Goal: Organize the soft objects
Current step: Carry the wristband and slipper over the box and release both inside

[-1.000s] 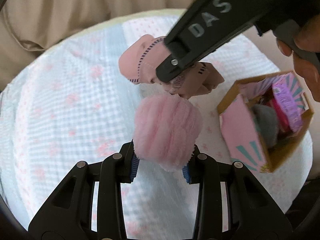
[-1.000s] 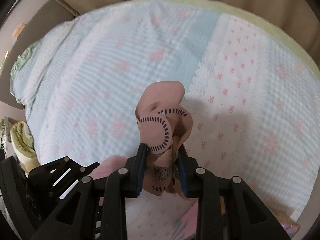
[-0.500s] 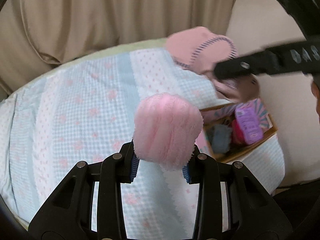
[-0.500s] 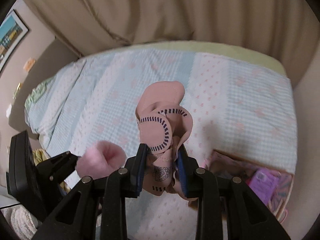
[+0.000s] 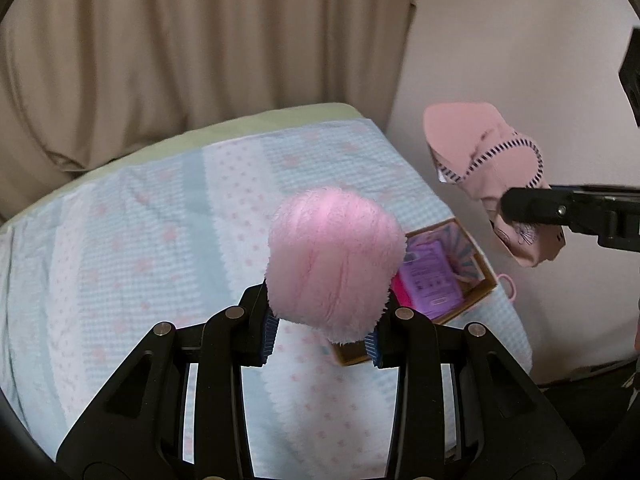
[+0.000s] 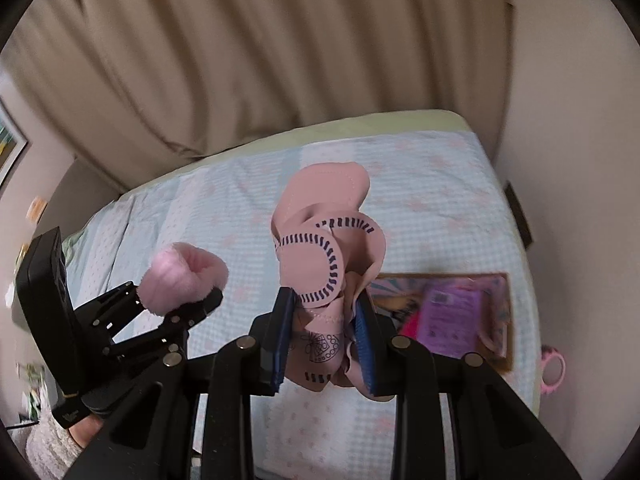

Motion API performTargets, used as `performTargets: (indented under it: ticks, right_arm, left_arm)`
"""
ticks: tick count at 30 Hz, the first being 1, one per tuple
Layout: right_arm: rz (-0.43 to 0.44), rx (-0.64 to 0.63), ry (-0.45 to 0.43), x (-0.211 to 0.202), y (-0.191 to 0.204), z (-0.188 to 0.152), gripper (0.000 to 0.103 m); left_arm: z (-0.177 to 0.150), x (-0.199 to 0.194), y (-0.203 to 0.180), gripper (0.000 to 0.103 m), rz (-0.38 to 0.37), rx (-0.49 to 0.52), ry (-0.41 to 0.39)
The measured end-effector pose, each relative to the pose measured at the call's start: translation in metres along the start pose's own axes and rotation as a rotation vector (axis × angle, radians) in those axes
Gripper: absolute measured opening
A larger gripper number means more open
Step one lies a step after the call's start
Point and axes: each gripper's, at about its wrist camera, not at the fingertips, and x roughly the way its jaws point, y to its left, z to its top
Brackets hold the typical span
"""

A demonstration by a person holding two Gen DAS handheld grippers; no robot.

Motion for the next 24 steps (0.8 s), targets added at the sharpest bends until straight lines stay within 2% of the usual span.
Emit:
performTargets:
  ticks: [7,16,24]
  right_arm:
    - [-0.087,0.102,0.041,0.004,-0.072,-0.012,0.027]
    - [-0.121,0.201,0.147,0.053,-0.146,-0.026,0.027]
    - [-0.077,0.27,0.261,0.104,-0.181,-0.04,0.027]
  left_arm:
    - [0.006,0.055,-0.039,0.031,-0.049,-0.028,0.097]
    - [0.003,0.137,-0.07,0.031,-0.066,-0.034,0.233]
    - [0.003,0.211,-0.091,0.031,-0.074,-0.002,0.363]
